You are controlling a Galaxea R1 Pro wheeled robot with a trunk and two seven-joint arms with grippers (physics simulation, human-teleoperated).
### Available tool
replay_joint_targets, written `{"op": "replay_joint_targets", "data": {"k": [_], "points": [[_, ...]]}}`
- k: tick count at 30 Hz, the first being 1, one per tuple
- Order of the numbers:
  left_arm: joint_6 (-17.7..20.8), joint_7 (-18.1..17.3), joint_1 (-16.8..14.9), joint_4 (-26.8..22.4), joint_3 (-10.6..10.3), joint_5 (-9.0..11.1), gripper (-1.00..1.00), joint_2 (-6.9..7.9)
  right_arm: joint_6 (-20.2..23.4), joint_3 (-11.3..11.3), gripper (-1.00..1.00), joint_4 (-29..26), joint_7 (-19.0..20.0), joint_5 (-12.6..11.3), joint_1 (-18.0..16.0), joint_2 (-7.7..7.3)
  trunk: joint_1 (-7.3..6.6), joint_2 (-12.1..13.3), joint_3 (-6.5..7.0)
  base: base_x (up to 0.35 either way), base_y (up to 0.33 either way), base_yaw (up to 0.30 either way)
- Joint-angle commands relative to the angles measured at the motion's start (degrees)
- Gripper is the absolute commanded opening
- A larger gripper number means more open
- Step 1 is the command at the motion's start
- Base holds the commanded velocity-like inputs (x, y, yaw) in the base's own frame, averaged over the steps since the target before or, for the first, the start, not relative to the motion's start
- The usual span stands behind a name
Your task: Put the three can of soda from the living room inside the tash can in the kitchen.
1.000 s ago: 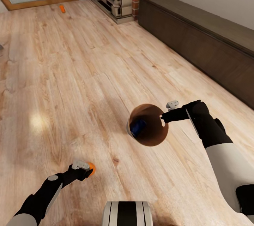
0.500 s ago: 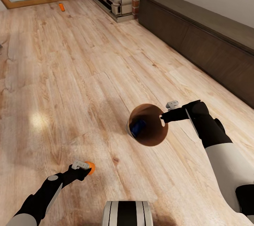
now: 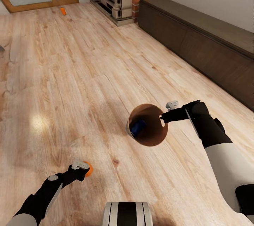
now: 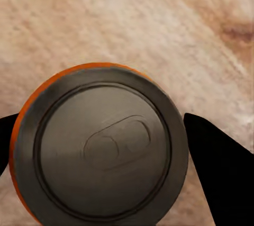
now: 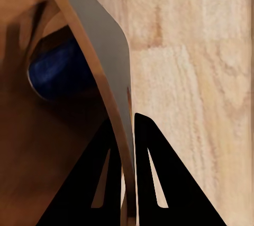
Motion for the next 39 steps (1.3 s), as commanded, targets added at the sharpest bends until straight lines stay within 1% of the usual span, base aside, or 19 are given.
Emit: {"op": "replay_joint_targets", "data": {"k": [1,11,14,15,16,18,19,20,21,22,23,24,26,30,32,34,36,38,39], "points": [[0.0,0.0,0.0,0.0,0.0,-0.1,-1.0,0.0,0.6,0.0,-1.0,0.1,0.4,-1.7,0.0,0.01,-0.03,0.0,0.23,0.0,0.0,0.0],[0.0,-0.1,0.0,-0.1,0.2,0.3,-1.0,0.0,0.6,0.0,-1.0,0.4,0.4,-1.7,1.9,0.0,-0.28,0.1,2.45,0.0,0.0,0.0],[0.1,-0.4,0.0,-0.5,0.2,0.3,-1.0,0.05,0.6,0.0,-1.0,0.5,0.3,-1.7,3.1,0.06,-0.36,0.2,3.11,0.0,0.0,0.0],[0.2,-1.1,0.0,-0.6,0.3,0.4,-1.0,0.1,0.6,0.0,-1.0,0.6,0.3,-1.7,3.4,0.1,-0.39,0.2,3.33,0.0,0.0,0.0],[0.8,-3.3,0.0,-0.9,0.5,0.4,-1.0,0.15,0.6,0.0,-1.0,0.7,0.2,-1.7,3.6,0.2,-0.41,0.2,3.55,0.0,0.0,0.0],[2.6,-6.3,0.0,-2.3,0.6,0.6,-1.0,0.31,0.6,0.0,-1.0,0.7,0.1,-1.7,3.9,0.28,-0.46,0.2,4.0,0.0,0.0,0.0],[4.4,-8.1,0.0,-3.8,0.7,1.1,-1.0,0.47,0.6,0.0,-1.0,0.7,0.1,-1.7,4.2,0.3,-0.49,0.3,4.22,0.0,0.0,0.0],[5.4,-9.0,0.0,-4.8,0.7,1.5,-1.0,0.54,0.6,0.0,-1.0,0.7,0.1,-1.7,4.3,0.3,-0.52,0.3,4.44,0.0,0.0,0.0],[8.6,-10.9,0.0,-8.0,0.7,3.7,-1.0,0.7,0.6,-0.1,-1.0,0.8,0.1,-1.8,4.5,0.27,-0.54,0.3,4.66,0.0,0.0,0.0],[10.6,-11.9,0.0,-10.2,0.7,6.0,-1.0,0.78,0.6,-0.1,-1.0,0.8,0.2,-1.8,4.6,0.23,-0.57,0.3,4.88,0.0,0.0,0.0],[11.5,-12.4,0.0,-11.2,0.7,7.2,-1.0,0.84,0.6,-0.1,-1.0,0.9,0.2,-1.8,4.7,0.22,-0.59,0.3,5.1,0.0,0.0,0.0],[13.0,-13.5,0.0,-12.9,0.7,9.4,-1.0,1.18,0.6,-0.1,-1.0,1.1,0.2,-1.8,4.7,0.26,-0.62,0.3,5.33,0.0,0.0,0.0],[16.5,-16.5,0.0,-16.8,0.7,12.3,-1.0,2.58,0.6,-0.1,-1.0,1.5,0.2,-1.8,4.8,0.41,-0.67,0.3,5.77,0.0,0.0,0.0],[20.3,-18.7,0.0,-23.3,0.8,13.3,-1.0,3.3,0.6,-0.2,-1.0,1.8,0.3,-1.9,4.8,0.47,-0.77,0.4,6.66,0.0,0.0,0.0],[23.7,-19.6,0.0,-28.5,3.2,13.6,-1.0,3.44,0.6,-0.5,-1.0,2.7,0.4,-2.0,4.8,0.45,-0.82,0.4,7.1,0.0,0.0,0.0],[25.5,-19.8,-0.1,-30.6,4.4,13.6,-1.0,3.47,0.6,-0.5,-1.0,3.9,0.4,-2.0,4.8,0.42,-0.88,0.5,7.54,0.0,0.0,0.0],[29.1,-21.0,-0.5,-33.9,5.8,13.6,-1.0,3.57,0.6,-0.6,-1.0,9.2,0.4,-2.0,4.4,0.22,-0.93,0.5,7.98,0.0,0.0,0.0],[32.7,-23.6,-0.9,-36.1,6.4,13.5,-1.0,4.22,0.6,-0.6,-1.0,15.3,0.4,-2.0,2.6,0.04,-0.98,0.5,8.43,0.0,0.0,0.0],[33.3,-24.1,-1.1,-36.6,6.5,13.5,-1.0,4.44,0.6,-0.6,-1.0,16.5,0.4,-2.0,1.9,0.0,-1.01,0.5,8.65,0.0,0.0,0.0]]}}
